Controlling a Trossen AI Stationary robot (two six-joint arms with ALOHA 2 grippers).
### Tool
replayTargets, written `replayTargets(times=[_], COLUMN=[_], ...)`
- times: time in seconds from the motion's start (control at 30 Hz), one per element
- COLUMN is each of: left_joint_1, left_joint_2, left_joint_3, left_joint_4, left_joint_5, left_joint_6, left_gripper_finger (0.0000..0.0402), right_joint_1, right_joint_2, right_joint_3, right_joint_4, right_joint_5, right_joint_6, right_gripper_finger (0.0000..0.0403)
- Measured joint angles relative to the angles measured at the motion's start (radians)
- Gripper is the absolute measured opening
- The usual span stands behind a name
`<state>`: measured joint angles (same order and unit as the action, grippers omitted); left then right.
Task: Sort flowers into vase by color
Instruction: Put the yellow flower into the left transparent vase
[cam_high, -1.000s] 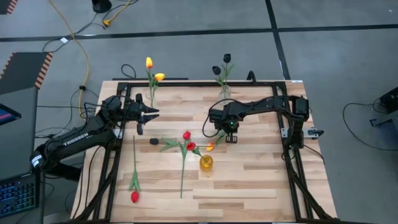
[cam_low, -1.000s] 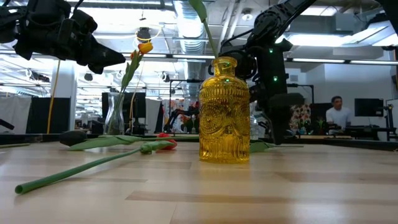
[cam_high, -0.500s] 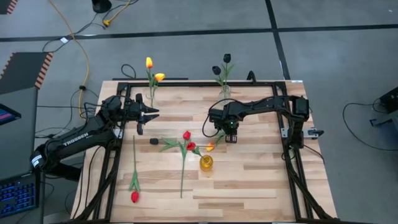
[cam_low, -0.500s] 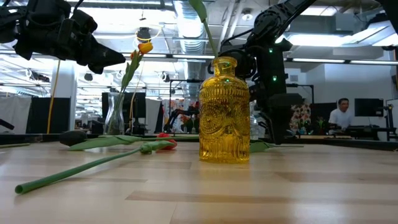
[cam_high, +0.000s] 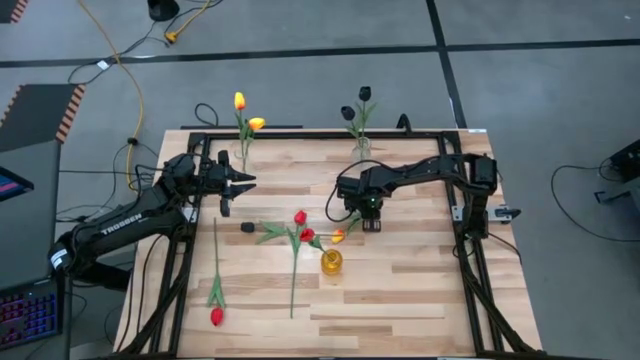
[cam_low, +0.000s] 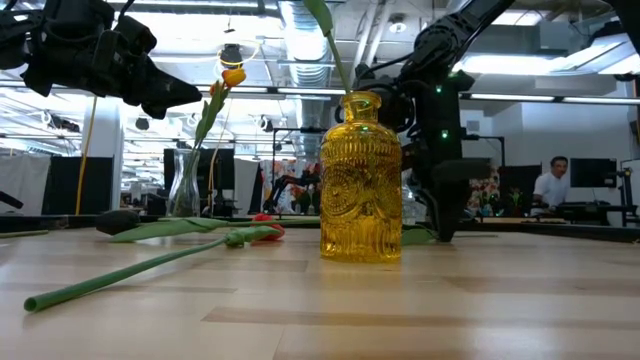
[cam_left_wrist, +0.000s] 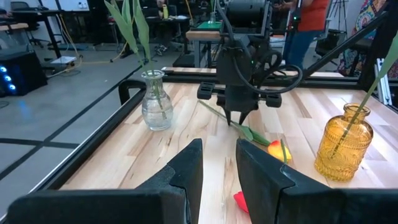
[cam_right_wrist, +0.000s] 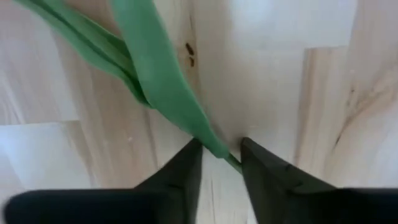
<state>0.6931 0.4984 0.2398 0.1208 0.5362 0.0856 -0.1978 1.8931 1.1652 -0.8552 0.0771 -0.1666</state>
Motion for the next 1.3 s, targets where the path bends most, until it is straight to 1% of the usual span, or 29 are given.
replayTargets(times=[0.2, 0.27, 0.4, 0.53, 0.7, 0.9, 1.0, 1.1, 1.2, 1.3], left_joint_1=[0.0, 0.0, 0.0, 0.0, 0.0, 0.0, 0.0, -0.007, -0.031, -0.065], left_joint_2=[0.0, 0.0, 0.0, 0.0, 0.0, -0.001, -0.001, -0.001, -0.001, -0.001], left_joint_3=[0.0, 0.0, 0.0, 0.0, 0.0, 0.0, 0.0, 0.0, 0.0, 0.0], left_joint_4=[0.0, 0.0, 0.0, 0.0, 0.0, 0.007, 0.016, 0.038, 0.074, 0.114], left_joint_5=[-0.001, -0.001, -0.001, -0.001, -0.001, -0.002, -0.001, 0.002, 0.004, 0.006], left_joint_6=[0.0, 0.0, 0.0, 0.0, -0.002, -0.002, -0.003, -0.004, -0.026, -0.056], left_gripper_finger=[0.0084, 0.0084, 0.0084, 0.0084, 0.0084, 0.0084, 0.0084, 0.0084, 0.0084, 0.0084], right_joint_1=[0.001, 0.001, 0.009, 0.019, 0.022, 0.017, 0.001, -0.015, -0.028, -0.039], right_joint_2=[0.003, 0.005, 0.008, 0.008, -0.005, -0.082, -0.158, -0.264, -0.389, -0.519], right_joint_3=[0.017, 0.028, 0.067, 0.102, 0.109, 0.107, 0.089, 0.031, -0.07, -0.201], right_joint_4=[-0.01, -0.024, -0.098, -0.183, -0.245, -0.264, -0.226, -0.16, -0.039, 0.135], right_joint_5=[-0.005, -0.005, 0.003, 0.004, 0.002, 0.002, 0.001, 0.001, 0.0, 0.0], right_joint_6=[-0.001, -0.002, 0.006, 0.009, 0.024, 0.002, 0.001, 0.001, 0.001, 0.001], right_gripper_finger=[0.0034, 0.0016, 0.0021, 0.0016, 0.0016, 0.0016, 0.0016, 0.0016, 0.0016, 0.0016])
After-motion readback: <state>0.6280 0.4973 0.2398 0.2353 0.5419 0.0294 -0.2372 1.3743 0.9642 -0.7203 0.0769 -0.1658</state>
